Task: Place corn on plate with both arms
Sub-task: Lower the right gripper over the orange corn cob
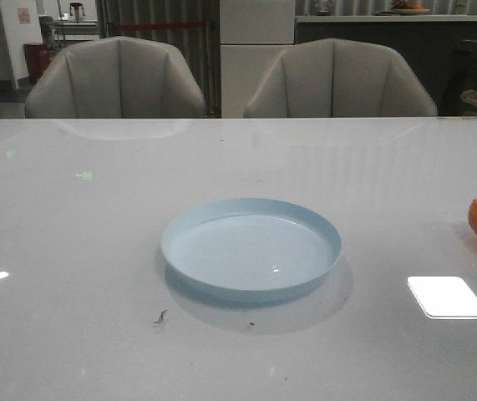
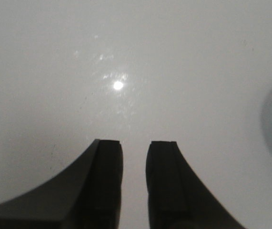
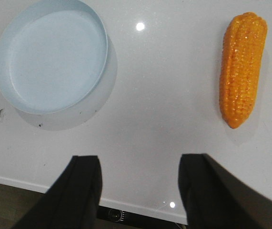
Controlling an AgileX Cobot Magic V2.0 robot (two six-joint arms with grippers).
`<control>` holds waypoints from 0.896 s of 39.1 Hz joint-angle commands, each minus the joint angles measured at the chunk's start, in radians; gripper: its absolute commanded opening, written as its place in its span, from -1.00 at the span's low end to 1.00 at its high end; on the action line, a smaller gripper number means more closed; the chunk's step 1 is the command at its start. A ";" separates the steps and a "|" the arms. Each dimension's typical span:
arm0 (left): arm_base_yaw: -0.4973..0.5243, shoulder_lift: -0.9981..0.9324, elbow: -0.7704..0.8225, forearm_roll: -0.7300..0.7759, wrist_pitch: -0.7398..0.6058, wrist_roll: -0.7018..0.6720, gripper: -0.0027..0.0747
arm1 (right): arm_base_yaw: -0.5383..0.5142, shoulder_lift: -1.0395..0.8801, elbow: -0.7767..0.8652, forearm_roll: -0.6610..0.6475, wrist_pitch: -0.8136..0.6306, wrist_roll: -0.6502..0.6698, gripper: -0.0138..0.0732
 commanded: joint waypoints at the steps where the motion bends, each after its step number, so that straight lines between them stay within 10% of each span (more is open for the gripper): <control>1: 0.002 -0.098 0.081 0.041 -0.121 -0.017 -0.35 | 0.002 0.001 -0.034 -0.007 -0.063 -0.006 0.41; 35: 0.194 -0.456 0.319 0.162 -0.084 -0.187 -0.35 | -0.046 0.495 -0.036 -0.417 -0.358 0.247 0.42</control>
